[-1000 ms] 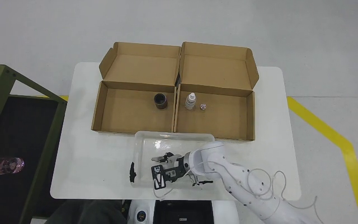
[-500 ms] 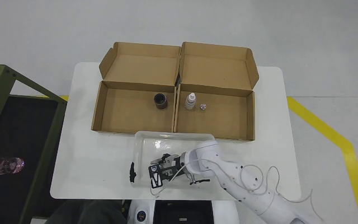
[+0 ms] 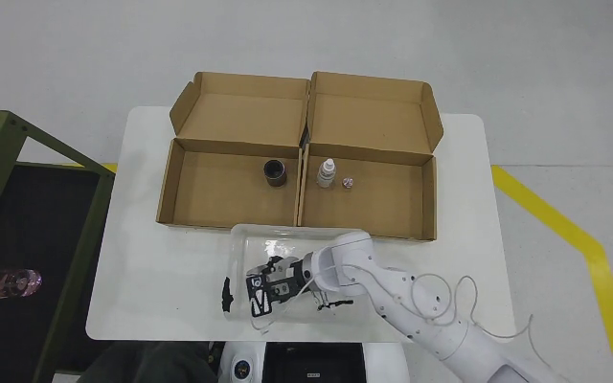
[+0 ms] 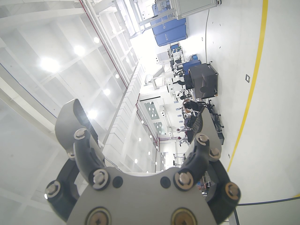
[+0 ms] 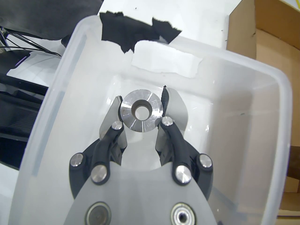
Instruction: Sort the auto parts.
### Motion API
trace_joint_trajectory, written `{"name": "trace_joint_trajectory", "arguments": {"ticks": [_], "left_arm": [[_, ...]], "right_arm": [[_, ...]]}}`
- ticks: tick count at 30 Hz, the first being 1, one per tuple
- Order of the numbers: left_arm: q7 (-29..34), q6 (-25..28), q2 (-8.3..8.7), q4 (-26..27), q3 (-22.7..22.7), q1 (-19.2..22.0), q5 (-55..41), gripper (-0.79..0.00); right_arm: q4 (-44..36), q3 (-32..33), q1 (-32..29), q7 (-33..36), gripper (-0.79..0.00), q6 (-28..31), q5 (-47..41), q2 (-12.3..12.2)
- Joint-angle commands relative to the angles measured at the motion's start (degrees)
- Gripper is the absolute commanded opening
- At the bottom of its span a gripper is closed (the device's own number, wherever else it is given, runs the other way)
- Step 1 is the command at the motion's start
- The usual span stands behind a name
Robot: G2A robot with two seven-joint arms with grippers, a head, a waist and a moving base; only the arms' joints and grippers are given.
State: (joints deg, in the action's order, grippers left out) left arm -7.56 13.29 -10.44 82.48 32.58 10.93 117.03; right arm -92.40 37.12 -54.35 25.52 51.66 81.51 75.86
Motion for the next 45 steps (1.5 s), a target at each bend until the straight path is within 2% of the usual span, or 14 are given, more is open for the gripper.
{"name": "trace_joint_trajectory", "arguments": {"ticks": [1, 14, 25, 36, 45], "left_arm": [[0.00, 0.00, 0.00, 0.00, 0.00, 0.00, 0.00, 0.000], [0.00, 0.00, 0.00, 0.00, 0.00, 0.00, 0.00, 0.000], [0.00, 0.00, 0.00, 0.00, 0.00, 0.00, 0.00, 0.000], [0.00, 0.00, 0.00, 0.00, 0.00, 0.00, 0.00, 0.000], [0.00, 0.00, 0.00, 0.00, 0.00, 0.00, 0.00, 0.000]], "right_arm": [[-0.90, 0.75, 0.02, -0.14, -0.785, 0.00, -0.48, -0.16], [-7.82, 5.09, -1.62, -0.84, -0.785, 0.64, -0.55, -1.68], [-10.51, 8.20, -0.68, -2.92, -0.785, -0.84, -2.51, -2.09], [-8.33, 11.72, 0.95, -5.87, -0.785, -5.16, -7.91, -2.01], [-3.01, 10.35, 5.93, -4.45, -0.785, -8.81, -10.53, -0.82]]}}
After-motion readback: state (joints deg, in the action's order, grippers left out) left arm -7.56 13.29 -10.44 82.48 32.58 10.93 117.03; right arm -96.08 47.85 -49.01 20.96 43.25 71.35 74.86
